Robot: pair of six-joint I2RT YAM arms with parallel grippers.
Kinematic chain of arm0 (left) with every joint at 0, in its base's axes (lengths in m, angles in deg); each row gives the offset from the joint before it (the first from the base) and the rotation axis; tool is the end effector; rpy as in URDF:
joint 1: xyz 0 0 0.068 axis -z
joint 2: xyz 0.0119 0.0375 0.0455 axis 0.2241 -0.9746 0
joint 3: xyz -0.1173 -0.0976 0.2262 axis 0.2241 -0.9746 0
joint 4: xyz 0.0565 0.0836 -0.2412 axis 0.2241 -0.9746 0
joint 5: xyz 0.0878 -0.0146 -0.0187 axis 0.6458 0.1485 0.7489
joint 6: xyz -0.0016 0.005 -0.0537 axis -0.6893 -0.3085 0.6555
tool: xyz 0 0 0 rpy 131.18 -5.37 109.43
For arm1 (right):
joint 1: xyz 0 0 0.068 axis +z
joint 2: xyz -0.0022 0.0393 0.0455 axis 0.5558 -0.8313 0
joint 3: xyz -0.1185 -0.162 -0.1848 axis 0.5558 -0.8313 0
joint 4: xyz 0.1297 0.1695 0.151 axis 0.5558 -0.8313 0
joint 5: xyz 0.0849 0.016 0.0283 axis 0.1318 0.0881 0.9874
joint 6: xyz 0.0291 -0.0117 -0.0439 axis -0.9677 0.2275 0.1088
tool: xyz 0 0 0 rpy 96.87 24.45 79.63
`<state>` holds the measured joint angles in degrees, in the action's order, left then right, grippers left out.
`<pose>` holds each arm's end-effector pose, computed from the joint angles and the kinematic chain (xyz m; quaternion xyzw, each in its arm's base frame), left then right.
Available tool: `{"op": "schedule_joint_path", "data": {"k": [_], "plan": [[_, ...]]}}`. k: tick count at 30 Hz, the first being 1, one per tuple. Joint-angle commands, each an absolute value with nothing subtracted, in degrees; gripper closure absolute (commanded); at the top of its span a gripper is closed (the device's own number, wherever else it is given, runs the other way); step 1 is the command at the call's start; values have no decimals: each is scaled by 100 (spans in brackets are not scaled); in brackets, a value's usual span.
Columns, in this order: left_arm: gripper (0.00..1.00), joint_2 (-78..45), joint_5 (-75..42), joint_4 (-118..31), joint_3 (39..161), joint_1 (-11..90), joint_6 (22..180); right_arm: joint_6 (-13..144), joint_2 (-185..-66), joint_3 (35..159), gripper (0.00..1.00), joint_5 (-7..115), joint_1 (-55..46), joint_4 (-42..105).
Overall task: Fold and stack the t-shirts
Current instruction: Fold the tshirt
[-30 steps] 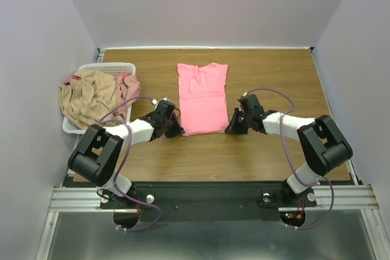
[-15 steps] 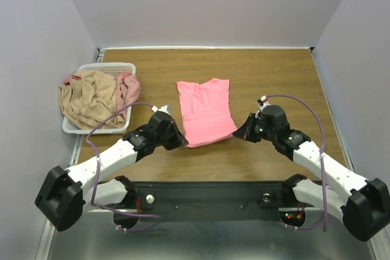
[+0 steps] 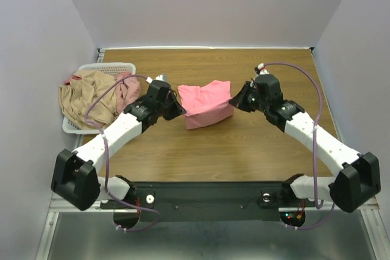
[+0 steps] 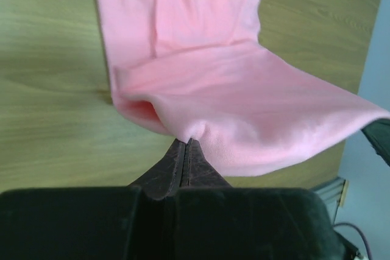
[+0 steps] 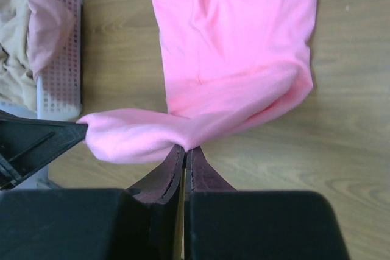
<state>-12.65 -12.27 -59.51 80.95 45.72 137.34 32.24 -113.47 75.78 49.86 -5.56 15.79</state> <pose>0.2343 -0.1537 0.2842 -0.0971 0.8719 -0.3317 0.3470 0.2385 0.1301 0.2996 0.0742 0.8671 0.2955 0.3942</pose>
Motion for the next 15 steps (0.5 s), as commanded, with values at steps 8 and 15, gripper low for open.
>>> {"op": "schedule_joint_path", "data": {"k": [8, 15], "plan": [[100, -2534, -1526, -6106, 9775, 3739, 12851, 3592, -12904, 9381, 100, 4162, -626, 1710], [100, -3562, -1491, -6255, 10558, 3396, 12509, 3715, -13818, 10129, 100, 4197, -916, 1710]]}}
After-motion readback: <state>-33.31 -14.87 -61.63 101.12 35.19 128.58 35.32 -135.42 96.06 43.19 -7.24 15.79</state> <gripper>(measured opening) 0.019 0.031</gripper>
